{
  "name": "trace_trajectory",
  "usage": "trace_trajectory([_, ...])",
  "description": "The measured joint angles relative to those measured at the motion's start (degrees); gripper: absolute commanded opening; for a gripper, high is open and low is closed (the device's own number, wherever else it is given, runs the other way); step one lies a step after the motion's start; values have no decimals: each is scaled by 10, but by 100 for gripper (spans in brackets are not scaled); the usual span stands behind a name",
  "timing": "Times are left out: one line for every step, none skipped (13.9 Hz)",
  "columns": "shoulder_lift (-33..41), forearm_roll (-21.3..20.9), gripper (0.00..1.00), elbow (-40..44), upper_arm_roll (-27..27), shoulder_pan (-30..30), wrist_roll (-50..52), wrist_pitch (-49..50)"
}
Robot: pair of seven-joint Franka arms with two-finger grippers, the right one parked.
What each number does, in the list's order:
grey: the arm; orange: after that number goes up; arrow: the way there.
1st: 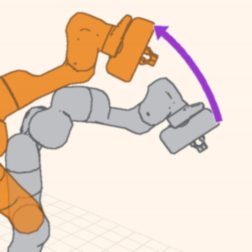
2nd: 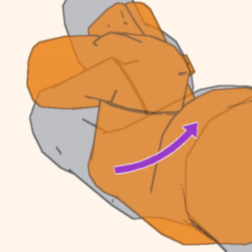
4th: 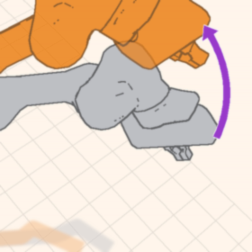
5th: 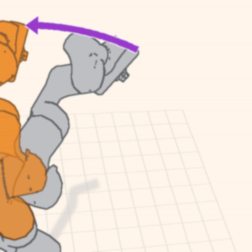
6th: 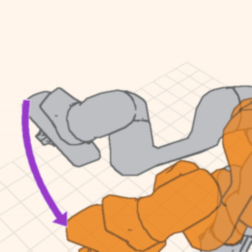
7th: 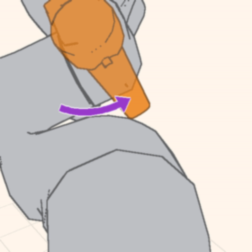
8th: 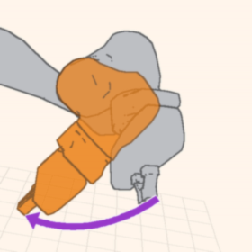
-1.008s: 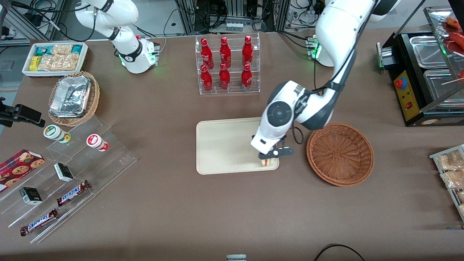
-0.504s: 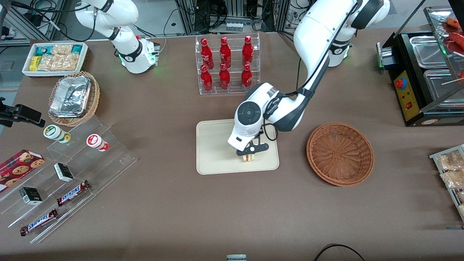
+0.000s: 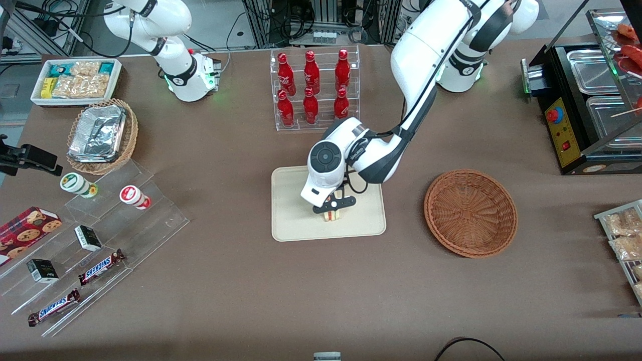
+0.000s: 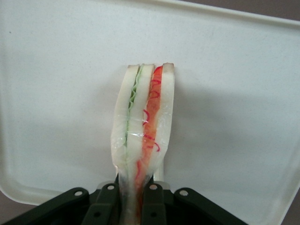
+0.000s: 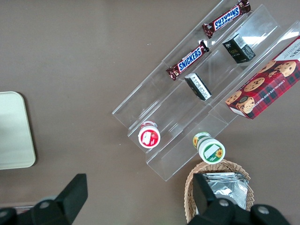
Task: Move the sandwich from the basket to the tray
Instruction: 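Lower the sandwich onto the cream tray and open the left gripper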
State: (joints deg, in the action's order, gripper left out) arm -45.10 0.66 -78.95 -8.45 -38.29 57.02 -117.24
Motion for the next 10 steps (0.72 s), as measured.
trace_trajectory([-2, 0, 99, 0, 0, 0, 1, 0])
trace_trajectory([-3, 0, 100, 0, 0, 0, 2, 0])
trace_trajectory([-3, 0, 100, 1, 1, 0, 2, 0])
trace_trajectory([-3, 0, 100, 1, 1, 0, 2, 0])
trace_trajectory([-3, 0, 100, 3, 1, 0, 2, 0])
trace_trajectory([-3, 0, 100, 7, 2, 0, 2, 0])
trace_trajectory([-3, 0, 100, 14, 3, 0, 2, 2])
trace_trajectory([-2, 0, 100, 24, 4, 0, 2, 8])
trace_trajectory([2, 0, 100, 36, 4, 1, 3, 21])
trace_trajectory([7, 0, 100, 52, 6, 2, 3, 39])
